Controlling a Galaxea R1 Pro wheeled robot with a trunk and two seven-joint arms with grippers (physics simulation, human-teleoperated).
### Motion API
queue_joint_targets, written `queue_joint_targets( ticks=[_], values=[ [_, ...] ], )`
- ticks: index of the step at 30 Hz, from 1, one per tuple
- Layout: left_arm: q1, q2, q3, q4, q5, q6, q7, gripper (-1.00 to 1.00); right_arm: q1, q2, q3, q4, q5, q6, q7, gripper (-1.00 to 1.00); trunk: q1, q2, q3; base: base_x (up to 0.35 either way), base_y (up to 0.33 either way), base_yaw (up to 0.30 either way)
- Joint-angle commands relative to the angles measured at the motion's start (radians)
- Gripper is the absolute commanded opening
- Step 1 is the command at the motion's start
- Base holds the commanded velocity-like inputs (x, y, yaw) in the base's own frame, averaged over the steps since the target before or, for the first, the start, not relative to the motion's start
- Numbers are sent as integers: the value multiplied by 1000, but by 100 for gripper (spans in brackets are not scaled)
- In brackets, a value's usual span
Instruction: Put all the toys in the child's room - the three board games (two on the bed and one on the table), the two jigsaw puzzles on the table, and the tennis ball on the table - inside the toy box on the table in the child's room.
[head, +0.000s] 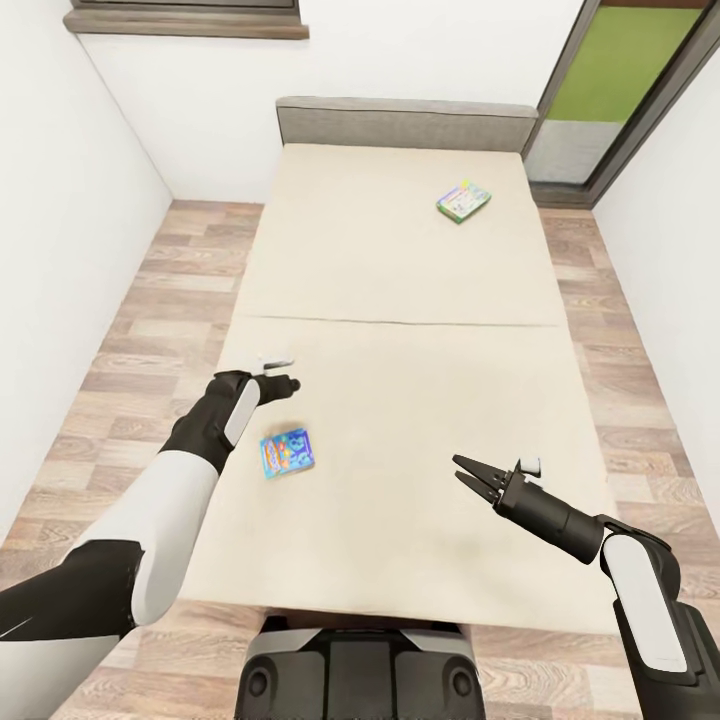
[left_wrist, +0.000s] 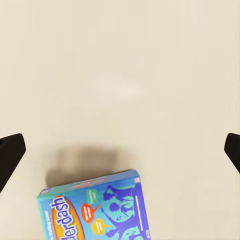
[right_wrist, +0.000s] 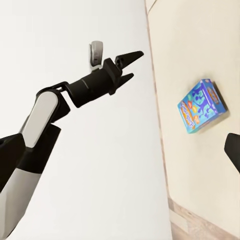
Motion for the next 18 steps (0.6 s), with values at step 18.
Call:
queue_joint_targets(
  ticks=[18],
  values=[
    [-15, -27, 0, 3, 10, 0, 49, 100, -1, -1, -2, -10, -2, 16, 21, 100, 0, -2, -31, 0, 0, 0]
  ],
)
